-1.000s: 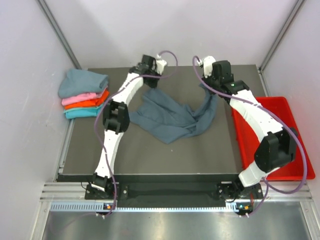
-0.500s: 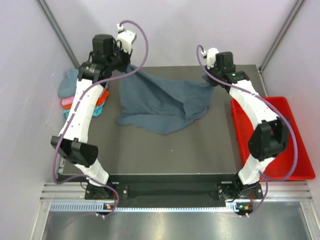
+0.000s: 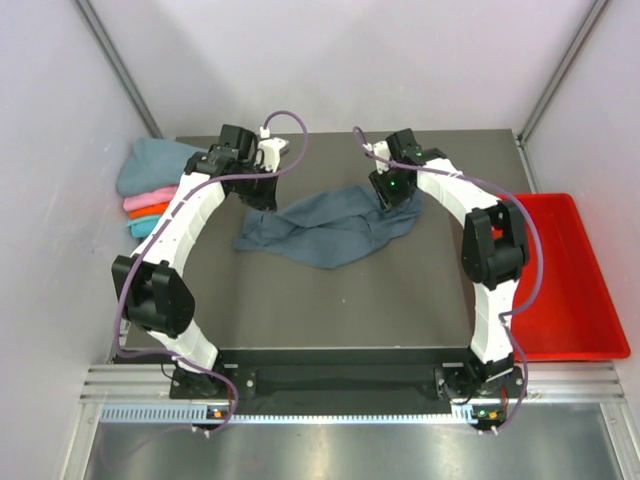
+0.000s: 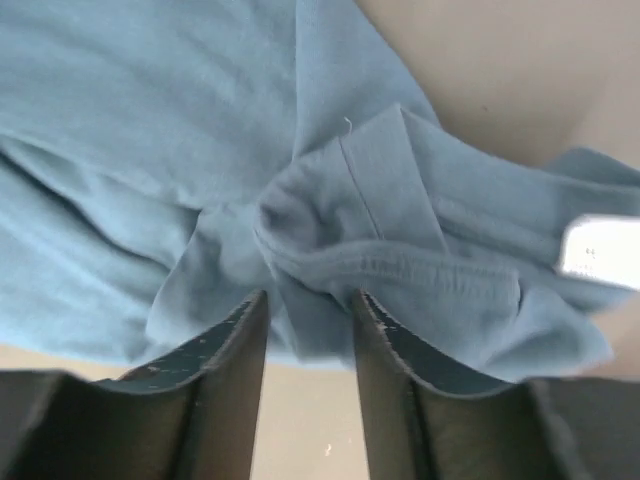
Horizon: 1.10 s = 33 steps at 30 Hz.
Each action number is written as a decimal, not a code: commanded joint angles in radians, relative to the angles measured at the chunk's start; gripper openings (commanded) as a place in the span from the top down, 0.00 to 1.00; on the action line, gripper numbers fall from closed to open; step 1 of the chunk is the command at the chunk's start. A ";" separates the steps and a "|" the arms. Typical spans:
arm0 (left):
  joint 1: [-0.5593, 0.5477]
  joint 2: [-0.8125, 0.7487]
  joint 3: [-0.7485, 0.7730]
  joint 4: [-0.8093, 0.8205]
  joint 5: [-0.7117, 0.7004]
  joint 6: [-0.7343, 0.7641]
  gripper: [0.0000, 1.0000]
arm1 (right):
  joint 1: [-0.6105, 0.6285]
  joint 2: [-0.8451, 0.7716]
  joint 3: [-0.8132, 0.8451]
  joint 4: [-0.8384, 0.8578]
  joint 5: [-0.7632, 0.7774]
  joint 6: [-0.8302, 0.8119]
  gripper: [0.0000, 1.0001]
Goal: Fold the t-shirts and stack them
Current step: Flatten the tshirt out
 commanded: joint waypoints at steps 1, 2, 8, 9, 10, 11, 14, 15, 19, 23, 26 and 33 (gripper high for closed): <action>0.003 -0.049 0.021 0.037 0.030 -0.017 1.00 | -0.010 -0.144 0.003 0.037 0.001 0.006 0.59; 0.003 -0.047 0.019 0.040 0.030 -0.018 1.00 | -0.013 -0.153 0.012 0.051 0.006 -0.003 0.59; 0.003 -0.041 0.025 0.057 0.031 -0.024 1.00 | -0.019 -0.101 0.124 0.055 0.018 -0.058 0.59; 0.003 -0.039 0.028 0.058 0.030 -0.023 1.00 | -0.018 -0.074 0.130 0.058 0.017 -0.061 0.59; 0.003 -0.036 0.036 0.060 0.027 -0.021 1.00 | -0.019 -0.060 0.138 0.060 0.015 -0.063 0.59; 0.003 -0.033 0.037 0.061 0.027 -0.021 1.00 | -0.019 -0.046 0.158 0.060 0.009 -0.066 0.59; 0.003 -0.027 0.042 0.064 0.024 -0.021 1.00 | -0.019 0.011 0.194 0.054 0.006 -0.075 0.59; 0.003 -0.024 0.045 0.064 0.021 -0.020 1.00 | -0.019 0.031 0.202 0.051 0.012 -0.075 0.60; 0.006 -0.029 0.047 0.061 0.010 -0.009 1.00 | -0.025 0.035 0.219 0.029 -0.032 -0.115 0.59; 0.015 -0.030 0.041 0.069 0.010 -0.009 1.00 | -0.027 0.046 0.277 -0.059 -0.080 -0.150 0.58; 0.020 -0.027 0.042 0.072 0.016 -0.010 1.00 | -0.025 0.057 0.293 -0.110 -0.097 -0.155 0.58; 0.026 -0.013 0.054 0.084 0.037 -0.027 1.00 | -0.012 0.080 0.277 -0.153 -0.097 -0.183 0.50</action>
